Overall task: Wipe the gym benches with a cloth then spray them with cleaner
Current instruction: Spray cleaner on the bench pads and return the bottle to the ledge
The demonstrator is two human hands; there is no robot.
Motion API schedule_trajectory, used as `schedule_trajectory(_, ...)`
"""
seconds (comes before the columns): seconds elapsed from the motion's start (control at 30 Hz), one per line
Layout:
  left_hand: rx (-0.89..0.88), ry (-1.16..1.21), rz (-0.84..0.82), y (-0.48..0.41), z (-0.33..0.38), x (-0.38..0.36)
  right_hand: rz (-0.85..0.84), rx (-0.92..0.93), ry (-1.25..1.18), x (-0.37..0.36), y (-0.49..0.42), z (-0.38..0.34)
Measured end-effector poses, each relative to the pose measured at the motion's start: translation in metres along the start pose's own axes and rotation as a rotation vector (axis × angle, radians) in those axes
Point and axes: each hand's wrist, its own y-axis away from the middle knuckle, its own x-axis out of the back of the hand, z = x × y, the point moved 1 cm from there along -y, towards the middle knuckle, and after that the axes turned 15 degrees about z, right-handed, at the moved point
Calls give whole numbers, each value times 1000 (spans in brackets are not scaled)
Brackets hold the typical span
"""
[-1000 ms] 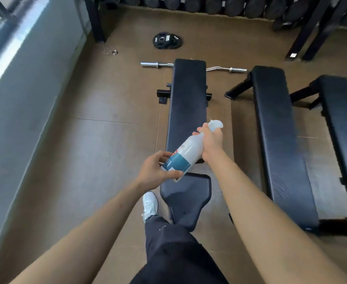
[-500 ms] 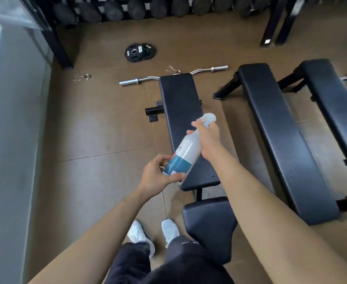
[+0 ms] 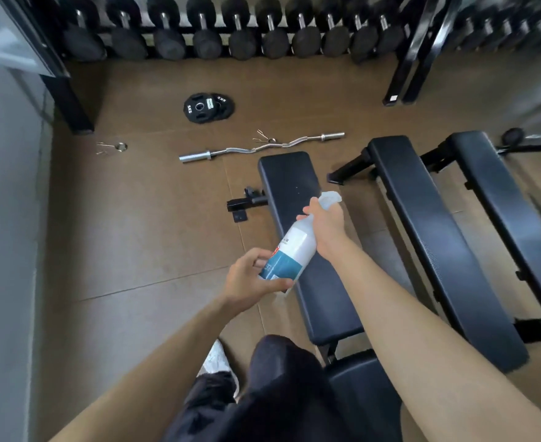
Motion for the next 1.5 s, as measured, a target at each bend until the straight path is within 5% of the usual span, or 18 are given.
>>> schedule_trajectory(0.4, 185, 179, 219, -48, -35, 183, -555, 81, 432, -178, 63, -8)
schedule_trajectory(0.53, 241, 180, 386, -50, -45, 225, -611, 95, 432, -239, 87, 1)
schedule_trajectory(0.97, 395, 336, 1091, 6, -67, 324, -1331, 333, 648, -412, 237, 16)
schedule_trajectory(1.23, 351, 233, 1274, 73, -104, 425, -1712, 471, 675, -464, 383, 52)
schedule_trajectory(1.37, 367, 224, 1369, 126, -138, 474, -1829, 542, 743, -487, 465, 76)
schedule_trajectory(1.5, 439, 157, 1404, 186, -178, 513, -1773, 551, 725, -519, 546, 101)
